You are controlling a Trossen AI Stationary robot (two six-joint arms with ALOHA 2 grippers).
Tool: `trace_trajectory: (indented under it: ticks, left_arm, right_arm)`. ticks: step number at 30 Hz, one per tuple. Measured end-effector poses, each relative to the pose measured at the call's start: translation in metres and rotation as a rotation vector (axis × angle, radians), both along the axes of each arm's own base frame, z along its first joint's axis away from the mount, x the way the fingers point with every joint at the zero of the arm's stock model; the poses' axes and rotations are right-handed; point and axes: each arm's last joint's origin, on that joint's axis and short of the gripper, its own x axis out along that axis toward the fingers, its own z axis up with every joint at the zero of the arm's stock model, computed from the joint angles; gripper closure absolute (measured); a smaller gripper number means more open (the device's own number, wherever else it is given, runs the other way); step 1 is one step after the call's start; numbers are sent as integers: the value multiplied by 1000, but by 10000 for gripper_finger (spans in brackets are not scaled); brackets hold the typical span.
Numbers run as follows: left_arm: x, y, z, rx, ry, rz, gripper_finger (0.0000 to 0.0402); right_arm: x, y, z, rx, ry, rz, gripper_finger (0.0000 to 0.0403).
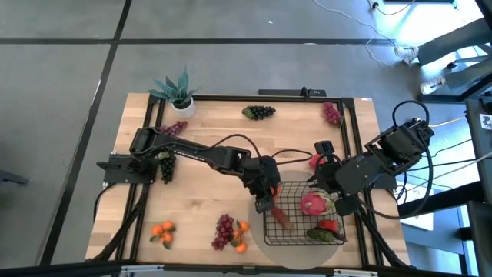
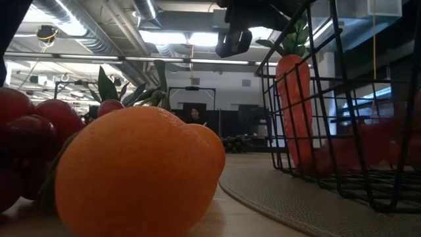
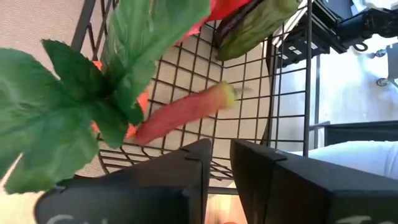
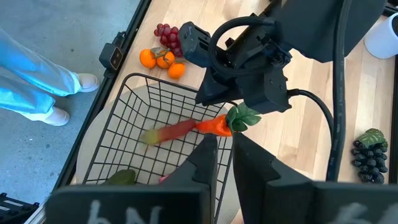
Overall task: Build produce basket
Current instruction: Put the bottom left pepper into the wire basket
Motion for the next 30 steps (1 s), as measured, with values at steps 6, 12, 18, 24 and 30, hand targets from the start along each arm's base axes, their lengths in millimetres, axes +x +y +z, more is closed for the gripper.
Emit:
trace_trajectory:
  ticks: [6,12,18,24,30]
  left_arm:
    - [1,5,0,15,-10,-3,343]
    - [-1,10,9,82,-70,-34,352]
    - [-17,10,43,207,-179,-11,361]
    - [-41,3,81,309,-285,51,367]
    - [-69,-11,113,439,-371,106,373]
  right_arm:
    - [0,0,0,1,1,1,365]
    - [-1,2,0,59,32,19,365]
    - [-5,8,-1,149,80,23,365]
    - [-11,21,-6,205,126,-32,365]
    - [-8,37,-38,207,260,-166,365]
